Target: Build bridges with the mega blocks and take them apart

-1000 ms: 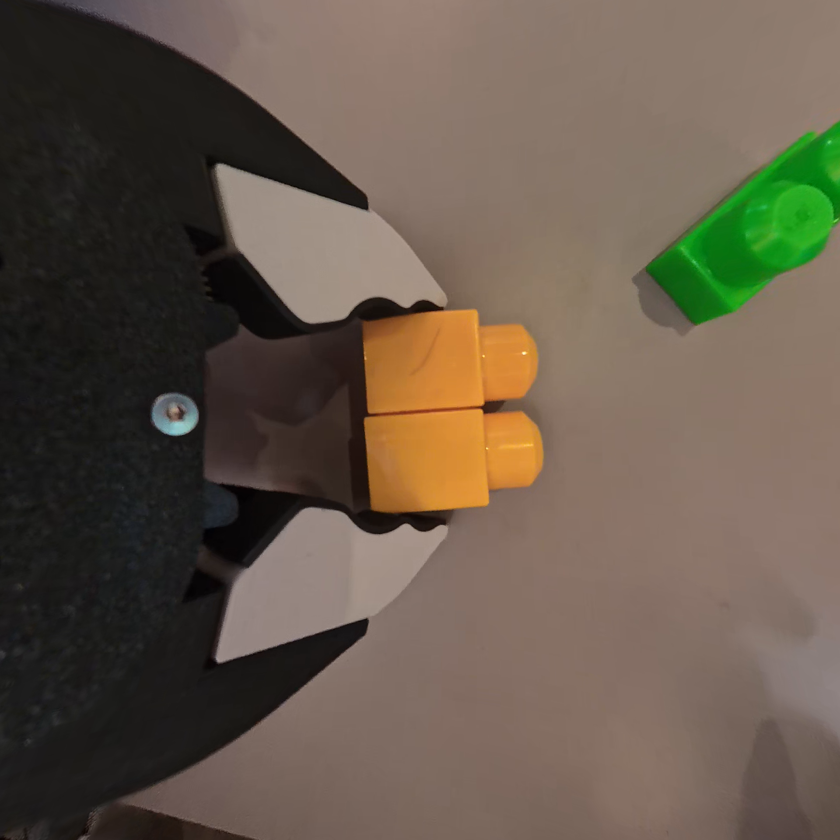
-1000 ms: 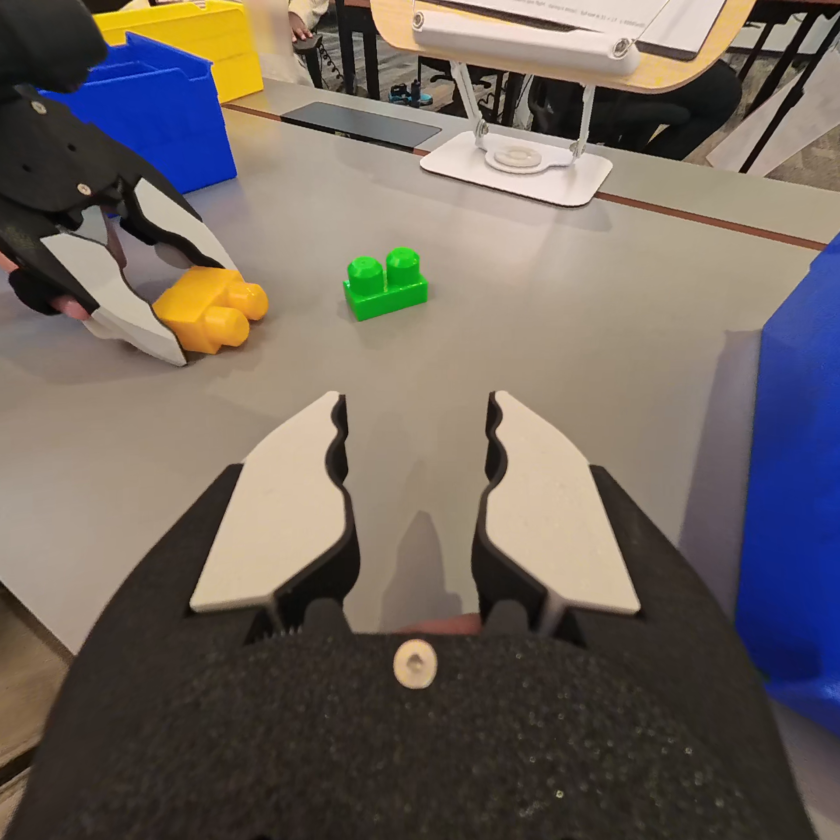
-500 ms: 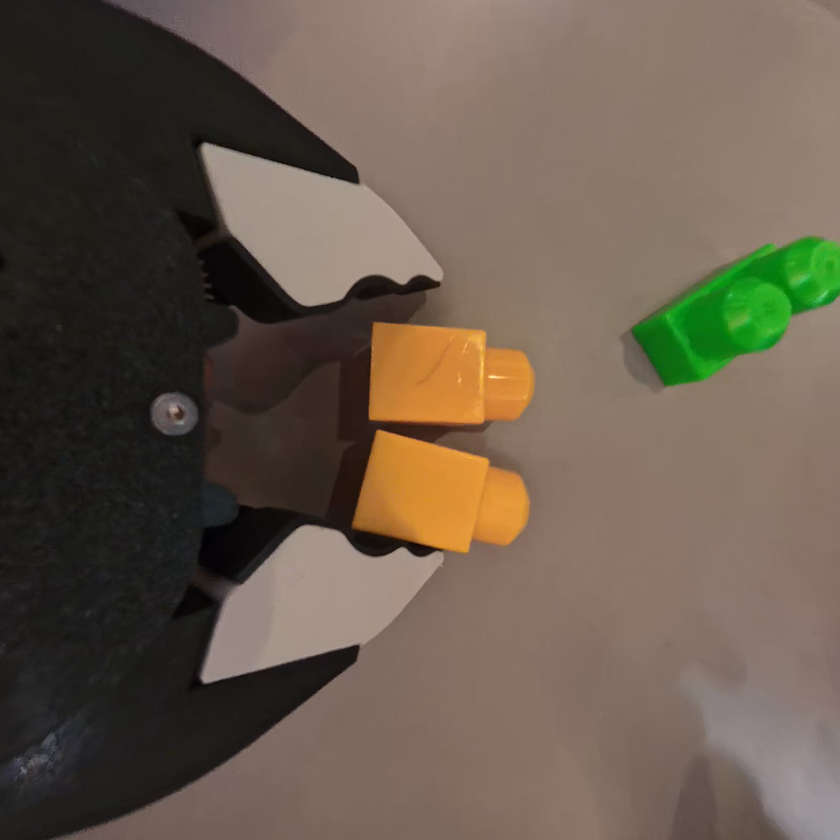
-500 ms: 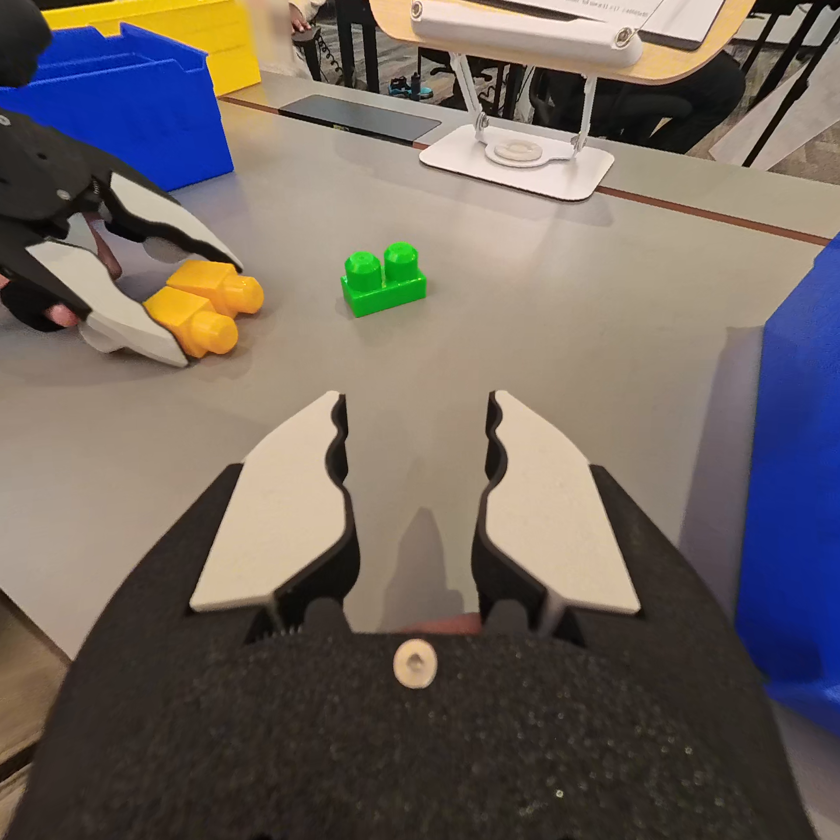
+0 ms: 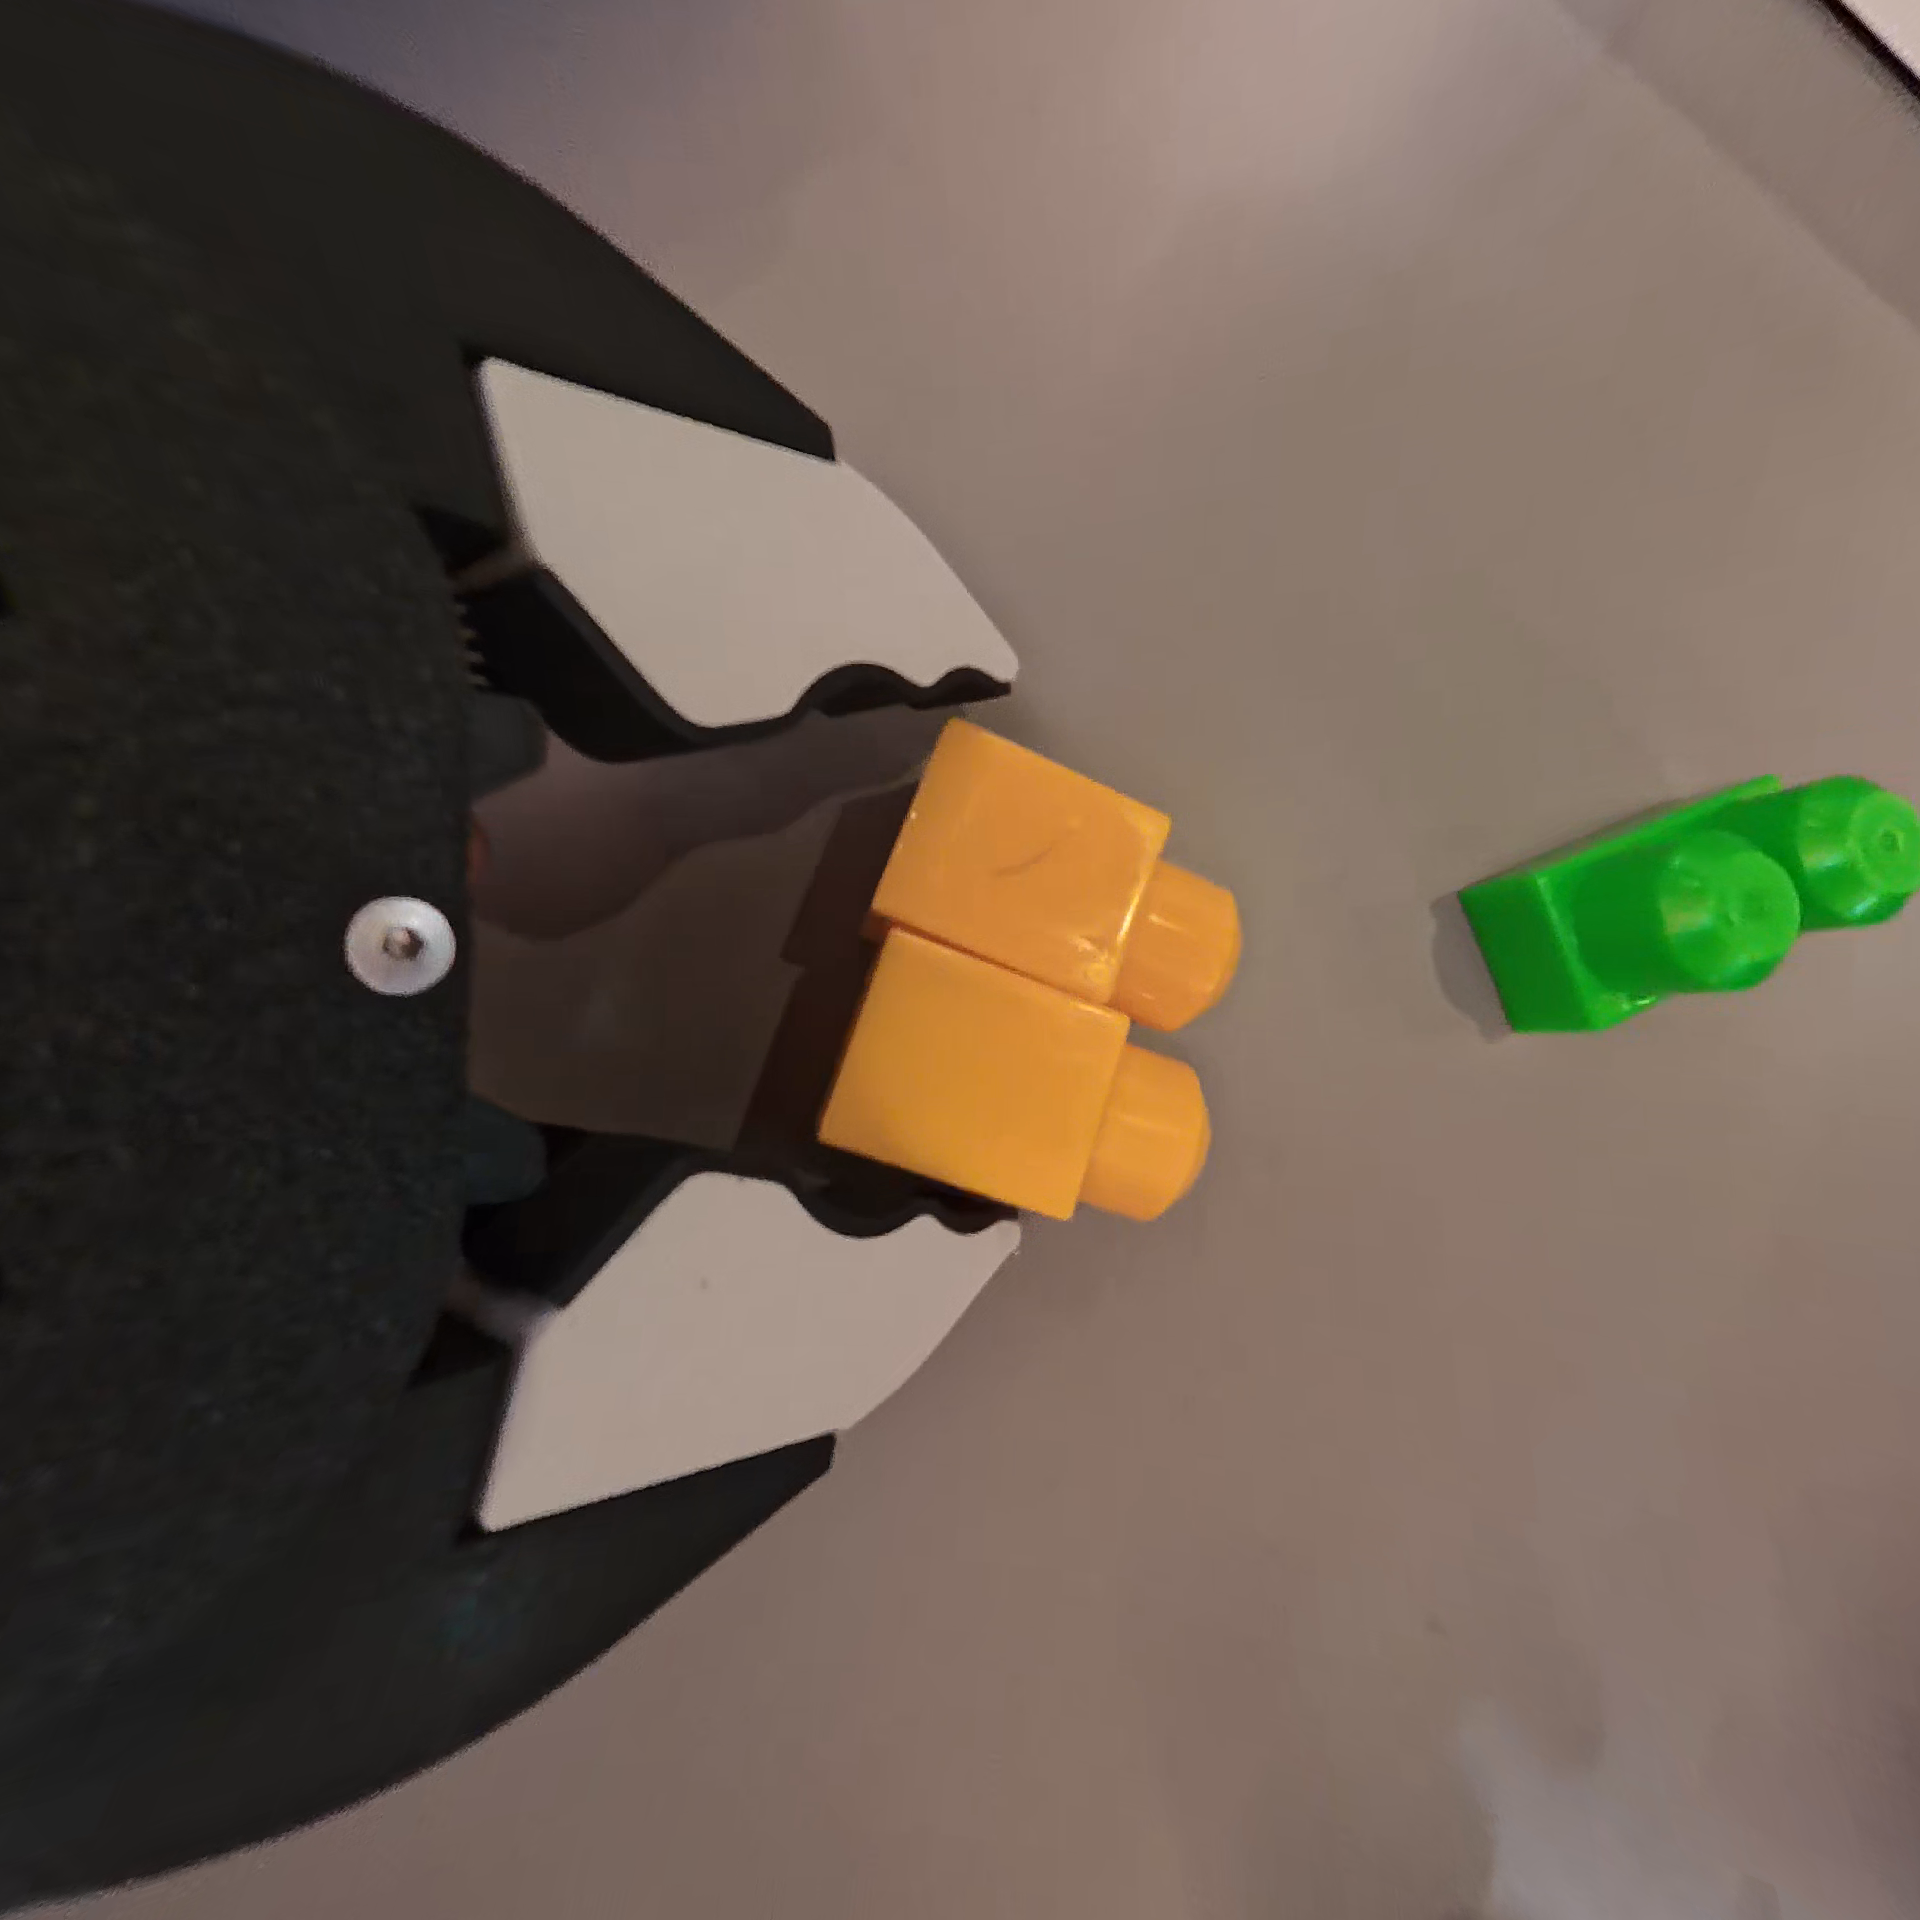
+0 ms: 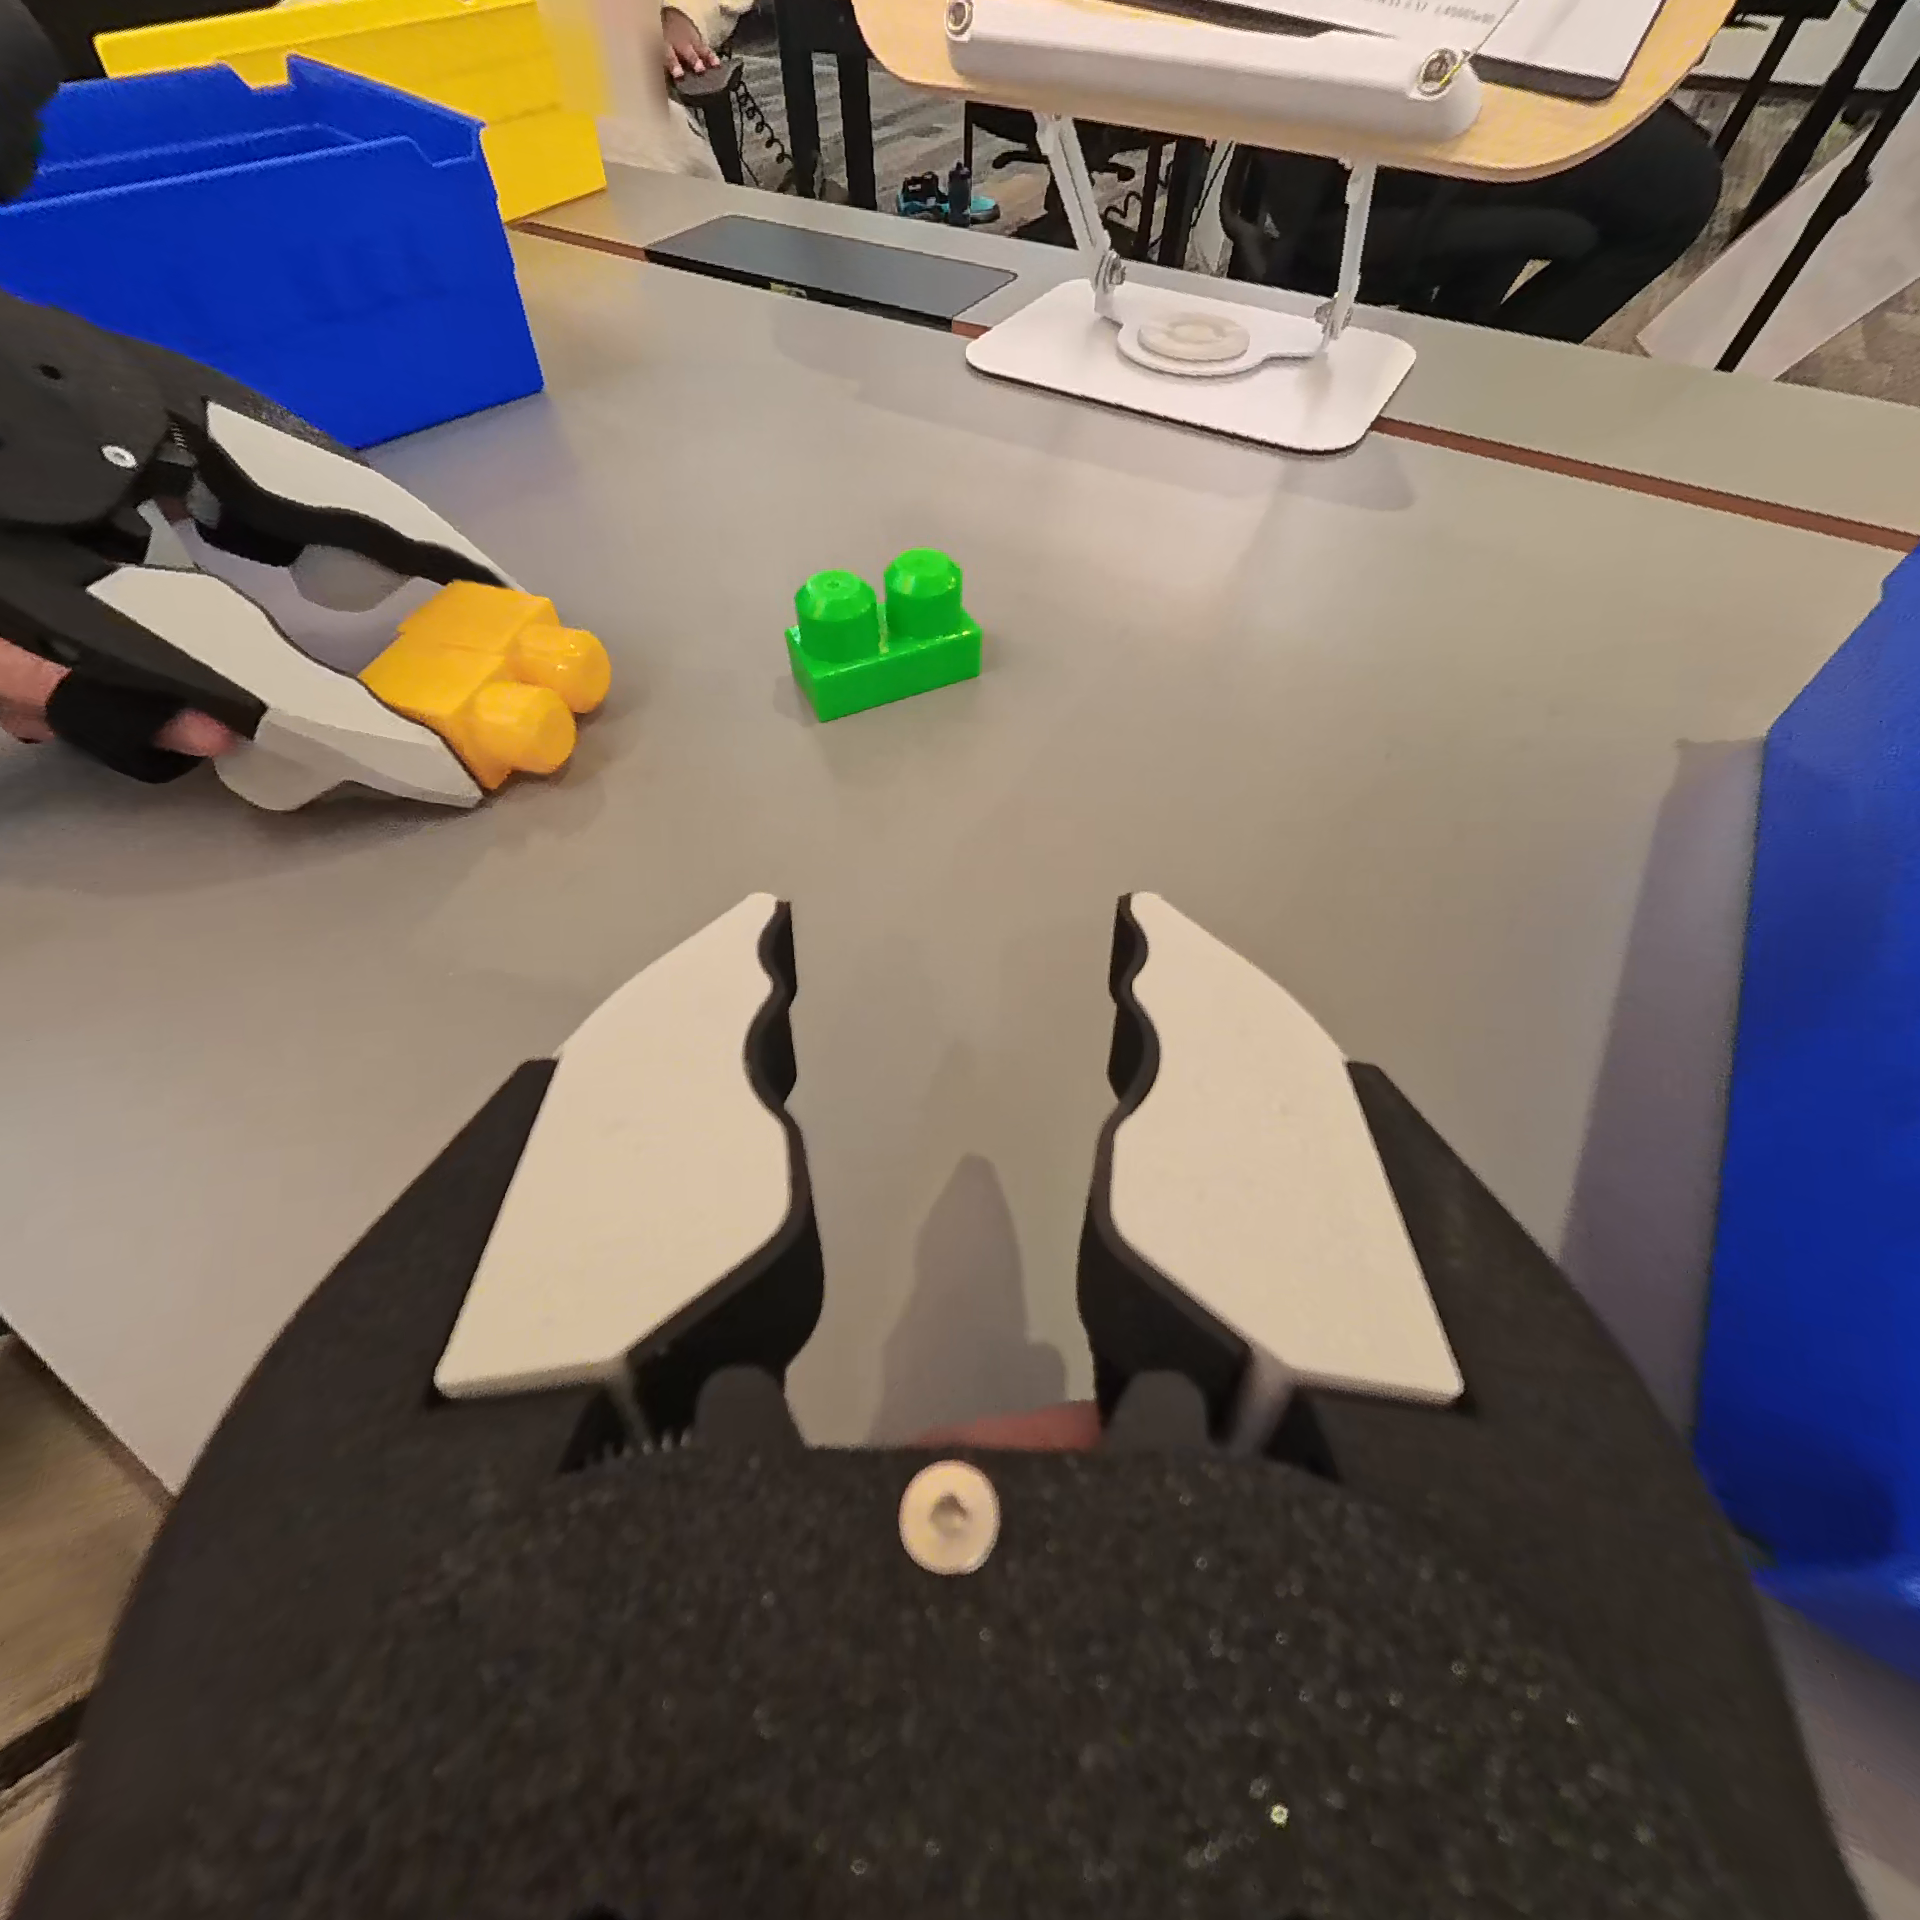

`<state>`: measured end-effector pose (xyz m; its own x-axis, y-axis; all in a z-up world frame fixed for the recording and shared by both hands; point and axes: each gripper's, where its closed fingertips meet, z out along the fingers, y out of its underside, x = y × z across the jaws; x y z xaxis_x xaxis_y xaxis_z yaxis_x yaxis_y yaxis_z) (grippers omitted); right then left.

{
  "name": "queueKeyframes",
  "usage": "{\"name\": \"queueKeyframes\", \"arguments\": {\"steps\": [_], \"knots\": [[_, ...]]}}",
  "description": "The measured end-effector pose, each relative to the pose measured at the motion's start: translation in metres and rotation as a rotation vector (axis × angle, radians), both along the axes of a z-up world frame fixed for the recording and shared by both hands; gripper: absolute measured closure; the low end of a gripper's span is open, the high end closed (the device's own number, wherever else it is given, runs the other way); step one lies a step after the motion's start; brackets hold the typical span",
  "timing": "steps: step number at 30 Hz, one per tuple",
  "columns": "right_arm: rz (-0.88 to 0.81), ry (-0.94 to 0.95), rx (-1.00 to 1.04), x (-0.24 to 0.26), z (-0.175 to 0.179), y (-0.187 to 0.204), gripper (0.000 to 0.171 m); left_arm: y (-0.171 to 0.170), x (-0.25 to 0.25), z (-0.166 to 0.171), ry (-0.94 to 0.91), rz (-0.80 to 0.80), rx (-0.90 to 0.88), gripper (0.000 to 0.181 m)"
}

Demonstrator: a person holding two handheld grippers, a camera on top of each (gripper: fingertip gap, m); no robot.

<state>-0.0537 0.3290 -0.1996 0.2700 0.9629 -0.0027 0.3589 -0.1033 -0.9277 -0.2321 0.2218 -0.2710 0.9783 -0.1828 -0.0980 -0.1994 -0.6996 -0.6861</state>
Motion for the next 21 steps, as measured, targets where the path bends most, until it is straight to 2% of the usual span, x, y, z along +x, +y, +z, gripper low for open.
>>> {"name": "queueKeyframes", "arguments": {"steps": [10,21], "knots": [[0.004,-0.005,-0.002,-0.0002,-0.0019,-0.0006,0.113,-0.0087,0.0041,0.0035,-0.06,-0.087,0.017,0.082],[-0.001,-0.01,0.0,0.0007,-0.0026,0.0015,0.113,-0.0072,0.0094,-0.0055,-0.086,-0.261,-0.065,0.086]]}}
